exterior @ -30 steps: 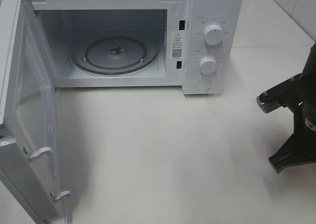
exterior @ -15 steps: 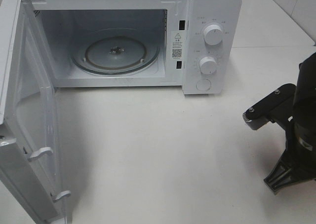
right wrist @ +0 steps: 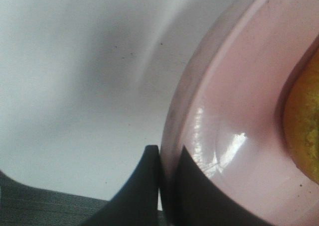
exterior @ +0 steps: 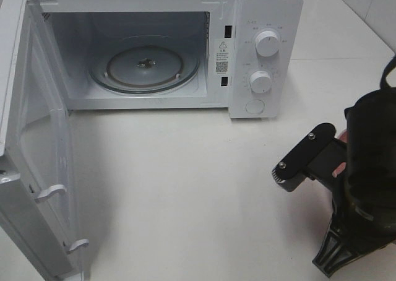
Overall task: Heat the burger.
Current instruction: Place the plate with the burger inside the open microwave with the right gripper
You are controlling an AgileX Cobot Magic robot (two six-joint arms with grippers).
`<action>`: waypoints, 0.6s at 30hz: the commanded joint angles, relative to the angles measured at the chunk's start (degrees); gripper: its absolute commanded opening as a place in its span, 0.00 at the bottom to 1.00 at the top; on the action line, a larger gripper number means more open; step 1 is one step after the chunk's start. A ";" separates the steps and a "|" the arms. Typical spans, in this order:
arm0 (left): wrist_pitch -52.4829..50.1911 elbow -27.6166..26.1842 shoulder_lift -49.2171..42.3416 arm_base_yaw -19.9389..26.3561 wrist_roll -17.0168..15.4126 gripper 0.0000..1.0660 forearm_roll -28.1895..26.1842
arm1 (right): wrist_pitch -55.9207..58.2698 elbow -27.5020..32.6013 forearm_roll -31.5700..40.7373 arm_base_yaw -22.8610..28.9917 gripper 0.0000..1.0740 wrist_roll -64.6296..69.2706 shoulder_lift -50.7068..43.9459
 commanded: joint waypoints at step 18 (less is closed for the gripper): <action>-0.57 0.00 -1.09 0.29 0.06 0.96 -0.29 | 4.13 0.17 -2.81 17.88 0.00 -1.83 -0.46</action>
